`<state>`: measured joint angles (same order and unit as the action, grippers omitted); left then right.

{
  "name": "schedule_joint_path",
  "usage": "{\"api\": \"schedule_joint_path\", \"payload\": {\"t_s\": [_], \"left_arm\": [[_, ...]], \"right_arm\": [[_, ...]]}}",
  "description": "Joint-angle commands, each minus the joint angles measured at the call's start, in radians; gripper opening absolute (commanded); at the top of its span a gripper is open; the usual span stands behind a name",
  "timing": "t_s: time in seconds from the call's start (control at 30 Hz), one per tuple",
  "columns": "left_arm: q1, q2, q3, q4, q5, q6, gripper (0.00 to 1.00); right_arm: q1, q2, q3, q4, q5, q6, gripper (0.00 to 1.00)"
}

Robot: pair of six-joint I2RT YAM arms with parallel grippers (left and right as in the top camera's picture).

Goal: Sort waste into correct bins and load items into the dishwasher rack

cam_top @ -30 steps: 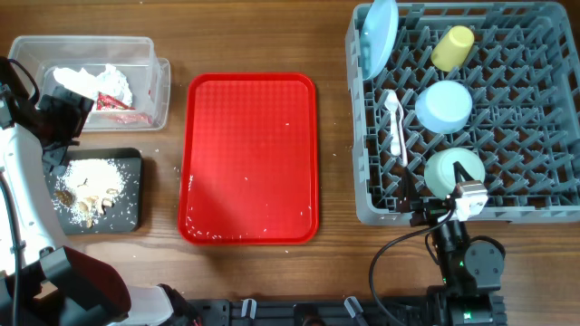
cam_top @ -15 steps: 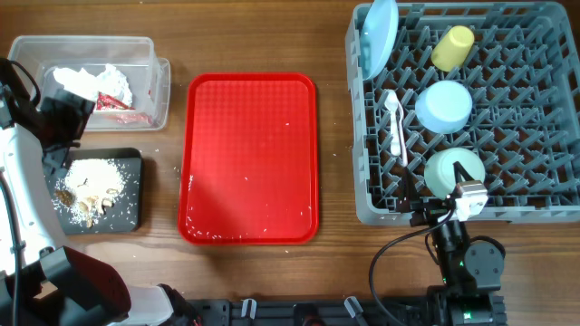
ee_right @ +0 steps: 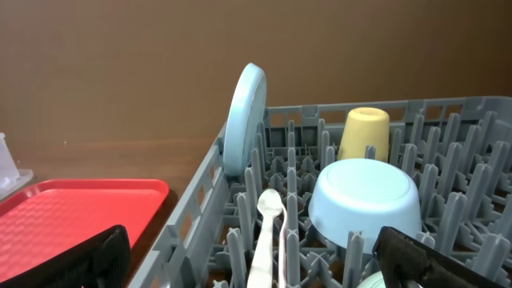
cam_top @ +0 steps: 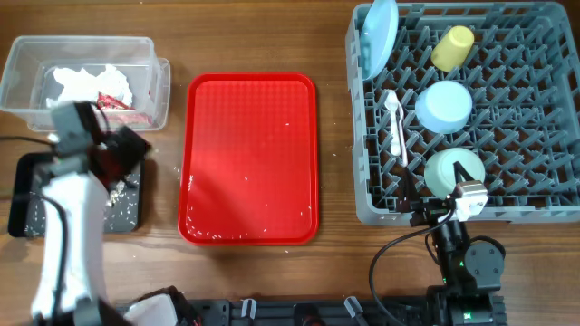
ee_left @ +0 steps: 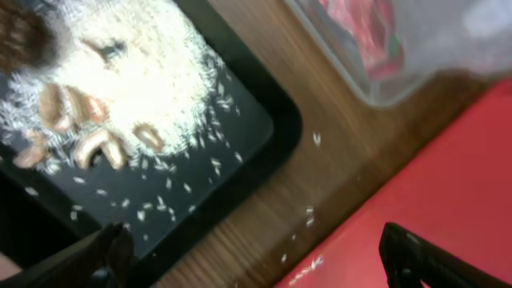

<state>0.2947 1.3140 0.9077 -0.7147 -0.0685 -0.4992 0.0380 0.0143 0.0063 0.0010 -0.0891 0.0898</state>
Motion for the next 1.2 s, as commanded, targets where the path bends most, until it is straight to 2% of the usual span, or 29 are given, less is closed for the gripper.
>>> {"api": "schedule_joint_path", "payload": {"t_s": [0.0, 0.1, 0.3, 0.47, 0.67, 0.9, 1.17], "left_arm": [[-0.061, -0.183, -0.247, 0.219, -0.027, 0.051, 1.0], [-0.077, -0.343, -0.476, 0.397, -0.027, 0.05, 1.0], [-0.077, -0.578, -0.716, 0.394, 0.014, 0.043, 1.0], [-0.077, -0.81, -0.756, 0.395, 0.02, 0.045, 1.0], [-0.16, -0.925, -0.814, 0.423, 0.023, 0.18, 1.0], [-0.264, -1.099, -0.828, 0.471, 0.023, 0.232, 1.0], [-0.355, -1.275, -0.902, 0.658, 0.034, 0.288, 1.0]], "right_arm": [[0.005, -0.007, -0.001, 0.006, -0.012, 0.016, 1.0], [0.005, -0.005, -0.001, 0.006, -0.013, 0.016, 1.0], [0.005, -0.004, -0.001, 0.006, -0.013, 0.016, 1.0], [0.005, -0.004, -0.001, 0.006, -0.013, 0.016, 1.0], [0.005, -0.004, -0.001, 0.006, -0.013, 0.016, 1.0], [0.005, -0.004, -0.001, 0.006, -0.013, 0.016, 1.0], [0.005, -0.004, -0.001, 0.006, -0.013, 0.016, 1.0]]}}
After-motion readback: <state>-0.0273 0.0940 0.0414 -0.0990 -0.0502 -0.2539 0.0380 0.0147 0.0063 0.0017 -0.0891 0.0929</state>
